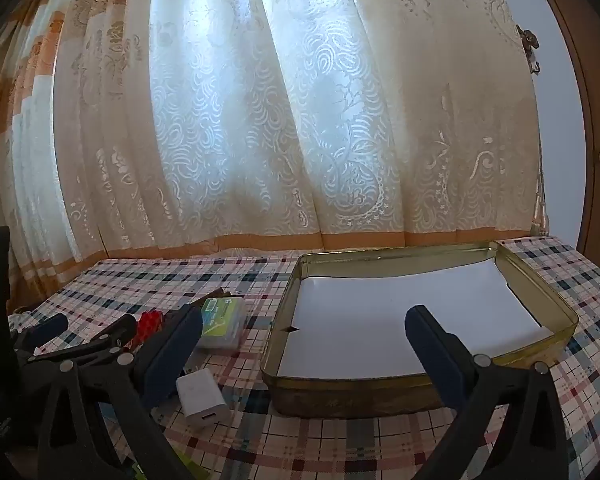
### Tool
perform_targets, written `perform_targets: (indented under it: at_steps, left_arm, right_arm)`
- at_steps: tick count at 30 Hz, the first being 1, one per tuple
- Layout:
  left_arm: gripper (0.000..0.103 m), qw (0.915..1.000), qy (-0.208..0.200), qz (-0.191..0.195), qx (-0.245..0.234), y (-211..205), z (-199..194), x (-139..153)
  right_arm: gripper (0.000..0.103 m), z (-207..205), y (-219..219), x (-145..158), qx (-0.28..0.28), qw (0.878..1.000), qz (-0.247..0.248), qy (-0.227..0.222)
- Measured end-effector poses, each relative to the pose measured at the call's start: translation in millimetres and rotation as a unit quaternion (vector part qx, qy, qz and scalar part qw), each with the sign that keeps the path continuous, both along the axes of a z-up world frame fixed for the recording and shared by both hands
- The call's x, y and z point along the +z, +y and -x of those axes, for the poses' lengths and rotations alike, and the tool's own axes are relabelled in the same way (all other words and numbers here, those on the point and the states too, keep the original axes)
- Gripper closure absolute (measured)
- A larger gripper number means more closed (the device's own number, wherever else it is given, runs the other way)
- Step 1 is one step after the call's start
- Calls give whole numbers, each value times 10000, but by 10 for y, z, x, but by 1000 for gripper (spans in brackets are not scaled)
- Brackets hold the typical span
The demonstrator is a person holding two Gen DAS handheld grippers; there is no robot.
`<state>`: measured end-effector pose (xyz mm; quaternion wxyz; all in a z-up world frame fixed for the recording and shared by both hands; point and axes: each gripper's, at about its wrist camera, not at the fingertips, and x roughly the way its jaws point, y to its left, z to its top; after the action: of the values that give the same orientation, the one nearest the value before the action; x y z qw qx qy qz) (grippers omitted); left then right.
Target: Organize rigid objects
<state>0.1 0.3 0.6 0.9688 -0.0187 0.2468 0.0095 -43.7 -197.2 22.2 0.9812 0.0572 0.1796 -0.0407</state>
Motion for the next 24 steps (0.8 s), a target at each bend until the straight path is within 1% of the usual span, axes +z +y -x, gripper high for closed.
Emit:
perform_targets:
  at_steps: [1,2,3,4,5,6,12,24]
  left_arm:
    - [0,10000,-25,-3,20,2,-5,2]
    - [0,9999,-50,-117,16,-57,1,-37]
    - [0,9999,-99,-36,-26,-21,20,-9]
    - [0,9999,-116,-40,-31,-21,25,-8]
    - [0,9999,-107,-32,-28,-19,24,-12]
    - [0,9999,-103,-25,-33,-24,34,-8]
    - [0,9999,48,105,-28,23,-8,-35]
    - [0,9999,121,97,-9,21,-23,-64]
  right_arm:
    - [0,-15,7,-7,-4,10000,-3,19]
    - [0,-33,18,-15,-7,10000,-9,33]
    - [0,-52,31,-23,-9,10000,-21,40]
    - [0,-75,50,-32,-11,10000,-32,42]
    - [0,4,14,5,9,9999,-84,-120]
    - [0,6,9,7,10,9999,-78,-125]
    - [0,-2,58,-11,4,10000,37,-78]
    - [0,-2,39,2,14,10000,25,-40]
